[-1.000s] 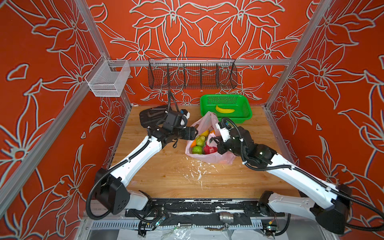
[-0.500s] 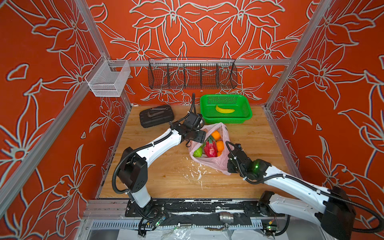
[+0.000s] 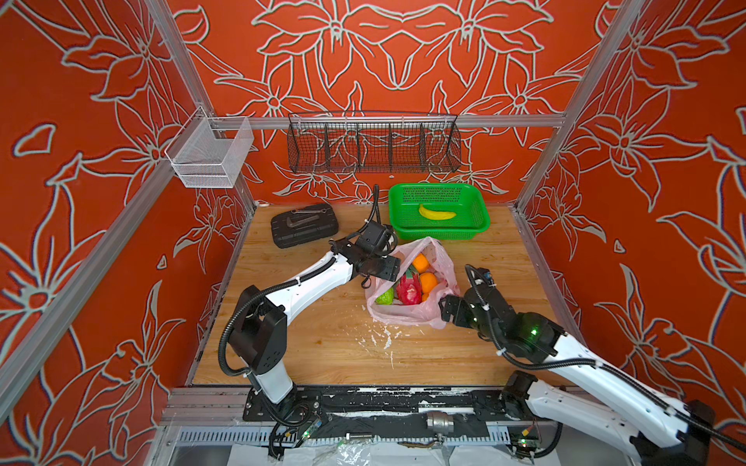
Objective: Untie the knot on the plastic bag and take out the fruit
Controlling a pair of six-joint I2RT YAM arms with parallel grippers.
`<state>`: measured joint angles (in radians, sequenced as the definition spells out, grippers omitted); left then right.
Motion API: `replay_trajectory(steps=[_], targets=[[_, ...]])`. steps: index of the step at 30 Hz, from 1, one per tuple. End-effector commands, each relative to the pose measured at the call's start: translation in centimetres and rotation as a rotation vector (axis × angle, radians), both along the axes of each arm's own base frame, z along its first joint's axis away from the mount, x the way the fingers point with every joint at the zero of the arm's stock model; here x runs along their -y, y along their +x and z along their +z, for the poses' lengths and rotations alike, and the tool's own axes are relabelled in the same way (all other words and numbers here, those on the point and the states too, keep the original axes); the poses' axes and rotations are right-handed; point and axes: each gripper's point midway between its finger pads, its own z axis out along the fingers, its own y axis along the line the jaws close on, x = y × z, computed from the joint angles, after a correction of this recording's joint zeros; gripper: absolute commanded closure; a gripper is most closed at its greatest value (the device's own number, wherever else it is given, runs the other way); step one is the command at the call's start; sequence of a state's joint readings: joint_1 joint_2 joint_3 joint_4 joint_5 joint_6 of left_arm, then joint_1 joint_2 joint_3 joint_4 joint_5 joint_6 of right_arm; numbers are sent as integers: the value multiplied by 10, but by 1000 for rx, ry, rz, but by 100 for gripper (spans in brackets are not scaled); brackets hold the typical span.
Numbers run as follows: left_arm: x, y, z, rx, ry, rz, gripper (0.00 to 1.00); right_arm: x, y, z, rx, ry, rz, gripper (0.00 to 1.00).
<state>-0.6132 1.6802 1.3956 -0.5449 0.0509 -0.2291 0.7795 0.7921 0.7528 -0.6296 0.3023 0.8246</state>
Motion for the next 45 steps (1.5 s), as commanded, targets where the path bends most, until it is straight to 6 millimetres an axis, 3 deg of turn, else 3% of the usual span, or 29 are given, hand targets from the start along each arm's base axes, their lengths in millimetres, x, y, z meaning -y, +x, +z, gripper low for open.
replay_trajectory(steps=[1, 7, 14, 17, 20, 24, 30, 34, 38, 41, 42, 45], targets=[[3, -7, 20, 27, -49, -12, 26, 1, 10, 42, 149, 25, 11, 3], [0, -13, 29, 43, -69, -8, 26, -26, 10, 101, 361, 109, 188, 3], [22, -38, 41, 48, -155, -135, 26, -29, -10, 128, 473, 181, 299, 3], [24, -39, 28, 45, -86, -167, 25, -32, -18, 141, 470, 145, 361, 3], [10, -31, 9, 33, 39, -131, 24, -28, -14, 160, 496, 112, 344, 3], [5, -29, -2, 21, 90, -131, 23, -56, 1, 171, 429, 26, 436, 4], [11, -38, -15, -23, 85, -185, 19, -91, 60, 155, 253, -157, 427, 10], [9, -44, -31, -50, 111, -226, 19, -102, 97, 132, 115, -100, 424, 15], [2, -45, -50, -69, 208, -242, 20, -115, 118, 103, -4, 5, 413, 19], [-3, -41, -63, -82, 275, -231, 21, -120, 123, 74, -95, 47, 407, 23], [-6, -39, -66, -76, 296, -222, 24, -120, 123, 67, -112, 47, 406, 23], [-11, -30, -69, -52, 335, -174, 55, -129, 114, 53, -144, 74, 467, 28]])
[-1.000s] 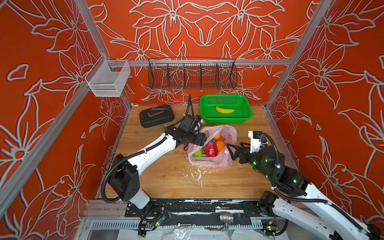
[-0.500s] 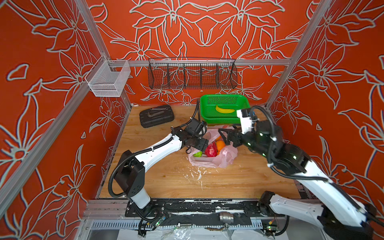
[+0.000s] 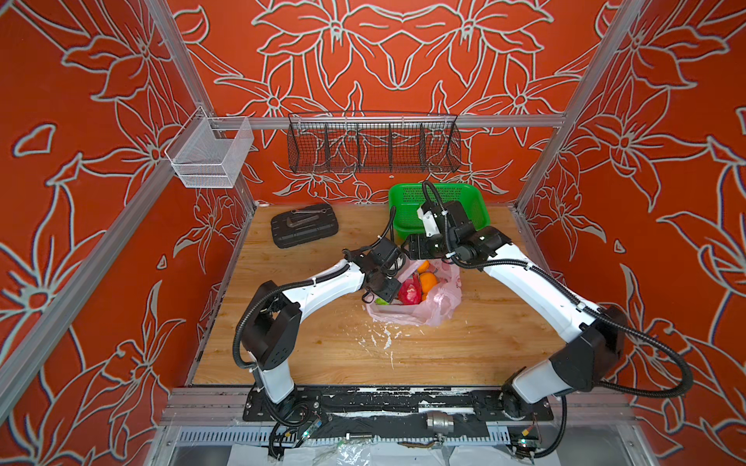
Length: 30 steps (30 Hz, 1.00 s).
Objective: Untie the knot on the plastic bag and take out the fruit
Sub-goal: 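Lower the right gripper into the bag and grasp the red dragon fruit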
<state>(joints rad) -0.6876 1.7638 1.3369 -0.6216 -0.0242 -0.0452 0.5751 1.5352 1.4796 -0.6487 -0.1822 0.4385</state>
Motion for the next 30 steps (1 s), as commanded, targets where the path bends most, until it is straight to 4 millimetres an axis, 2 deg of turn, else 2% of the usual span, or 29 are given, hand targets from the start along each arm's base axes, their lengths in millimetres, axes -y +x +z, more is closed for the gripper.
replay_trajectory(steps=[1, 2, 4, 7, 12, 17, 19, 21, 22, 24, 30], targets=[[-11, 7, -1, 45, 74, 30, 66, -16, -18, -9, -71, 83, 85, 31], [-10, 9, 3, 57, 65, 45, 74, -18, -23, -12, -75, 101, 110, 32], [-9, 13, 11, 67, 33, 76, 80, -18, -34, -21, -84, 117, 137, 37], [-7, 17, 22, 42, -59, 121, 81, -15, -57, -40, -99, 104, 199, 40], [-7, 21, 37, -3, -192, 170, 81, -2, -93, -77, -144, 85, 200, 44], [-9, 25, 51, -16, -294, 204, 81, -16, -144, -125, -274, 95, 269, 47], [-7, 25, 55, -16, -331, 205, 82, -15, -157, -146, -323, 63, 265, 47], [-9, 25, 56, -13, -341, 216, 83, -14, -162, -157, -357, 40, 256, 47], [-8, 24, 57, -13, -343, 219, 83, -14, -162, -158, -364, 30, 258, 46], [-10, 24, 58, -15, -349, 229, 84, -16, -157, -147, -333, 19, 264, 43], [-11, 18, 61, -21, -373, 241, 86, -13, -115, -85, -76, 34, 161, 30]])
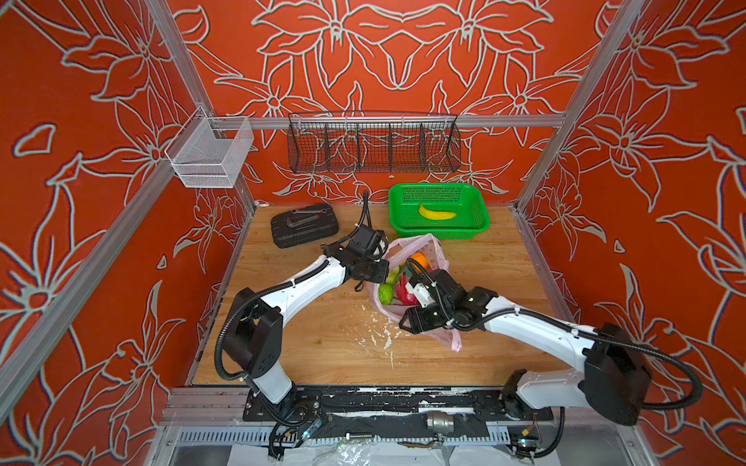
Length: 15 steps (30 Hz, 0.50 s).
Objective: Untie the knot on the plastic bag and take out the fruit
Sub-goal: 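Lower the right gripper into the bag and grasp the red dragon fruit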
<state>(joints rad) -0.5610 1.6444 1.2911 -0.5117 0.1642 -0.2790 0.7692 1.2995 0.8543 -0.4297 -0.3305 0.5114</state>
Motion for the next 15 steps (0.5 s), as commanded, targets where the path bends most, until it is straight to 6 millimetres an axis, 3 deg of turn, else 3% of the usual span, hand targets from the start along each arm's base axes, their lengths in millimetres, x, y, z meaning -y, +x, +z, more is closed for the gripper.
replay_trajectory(steps=[1, 6, 8, 11, 15], targets=[[0, -3, 14, 15, -50, 11, 86, 0, 36, 53, 201, 36, -97, 27], [-2, -4, 13, 12, -41, 18, 86, -2, 65, 80, 305, 20, -173, 17], [-3, -4, 12, 12, -40, 23, 86, 0, 76, 82, 331, 3, -220, 16], [-3, -4, 14, 10, -47, 32, 86, 6, 89, 71, 332, -97, -248, 22], [-4, -1, 16, 2, -62, 61, 86, 15, 99, 44, 304, -269, -242, 23]])
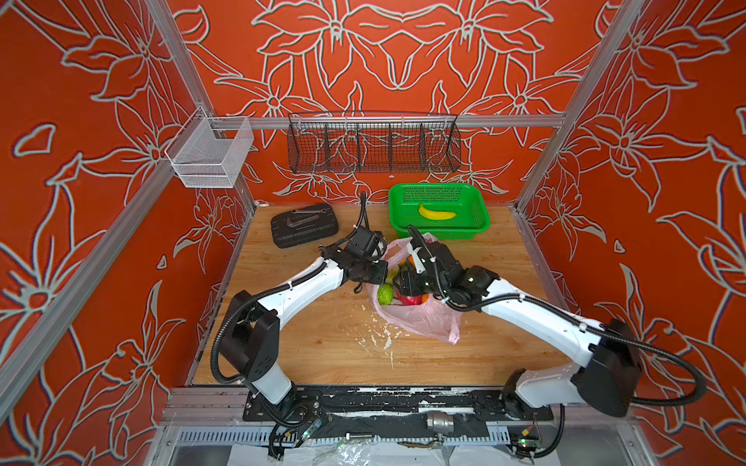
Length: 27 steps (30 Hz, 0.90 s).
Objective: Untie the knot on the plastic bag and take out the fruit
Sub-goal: 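Lower the right gripper into the bag and grasp the red dragon fruit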
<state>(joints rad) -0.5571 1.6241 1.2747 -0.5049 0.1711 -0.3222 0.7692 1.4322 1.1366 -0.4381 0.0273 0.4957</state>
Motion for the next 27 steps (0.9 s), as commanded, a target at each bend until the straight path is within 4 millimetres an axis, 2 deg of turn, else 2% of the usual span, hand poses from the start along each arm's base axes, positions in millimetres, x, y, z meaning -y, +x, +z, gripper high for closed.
replay_trajectory(steps=[1, 6, 13, 27], targets=[[-4, 2, 12, 11, -37, 38, 86, 23, 11, -23, -20, -190, -73, 22], [-8, 5, 5, -15, -39, 66, 86, 25, 21, -45, -50, -249, -131, 17], [-12, 2, 5, -10, -38, 72, 86, 22, 25, -79, -126, -313, -146, 5], [-15, 2, 5, -11, -35, 79, 86, 13, 36, -134, -183, -373, -158, 4]])
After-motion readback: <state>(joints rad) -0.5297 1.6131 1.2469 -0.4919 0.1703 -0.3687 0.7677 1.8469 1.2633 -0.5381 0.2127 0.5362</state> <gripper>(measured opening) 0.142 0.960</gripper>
